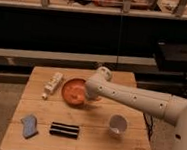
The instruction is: Place the pepper in the ceramic bowl
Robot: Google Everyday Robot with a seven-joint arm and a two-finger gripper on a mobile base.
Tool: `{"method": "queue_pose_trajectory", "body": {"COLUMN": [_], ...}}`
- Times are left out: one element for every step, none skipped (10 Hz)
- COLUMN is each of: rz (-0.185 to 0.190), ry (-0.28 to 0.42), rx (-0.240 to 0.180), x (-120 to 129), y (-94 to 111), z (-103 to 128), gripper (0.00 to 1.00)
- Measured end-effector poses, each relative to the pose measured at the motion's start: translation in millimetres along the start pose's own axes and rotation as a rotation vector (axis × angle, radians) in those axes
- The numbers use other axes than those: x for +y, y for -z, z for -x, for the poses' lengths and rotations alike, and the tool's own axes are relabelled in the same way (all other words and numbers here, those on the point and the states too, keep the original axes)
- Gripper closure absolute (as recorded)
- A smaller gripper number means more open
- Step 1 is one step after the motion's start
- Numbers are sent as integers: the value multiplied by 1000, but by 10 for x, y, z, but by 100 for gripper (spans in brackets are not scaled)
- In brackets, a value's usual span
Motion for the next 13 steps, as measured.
{"method": "queue_pose_trajectory", "body": {"rz": [-2, -7, -9, -10, -11, -12, -14, -17, -18, -20, -21, -22, -24], "ry": [3, 7, 10, 12, 13, 13, 13, 14, 15, 16, 17, 16, 13], "rx": [-3, -3, -4, -6, -6, -6, -8, -10, -13, -16, -18, -20, -22], "x": [-13, -42, -63, -80, -98, -107, -124, -145, -160, -170, -184, -196, -209], "y": [-6, -9, -14, -16, -14, -16, -17, -21, -31, -37, -42, -40, -43], "z": [15, 18, 31, 49, 58, 65, 71, 84, 104, 121, 143, 148, 150], "gripper": [100, 100, 100, 100, 100, 100, 100, 100, 100, 100, 100, 100, 100]}}
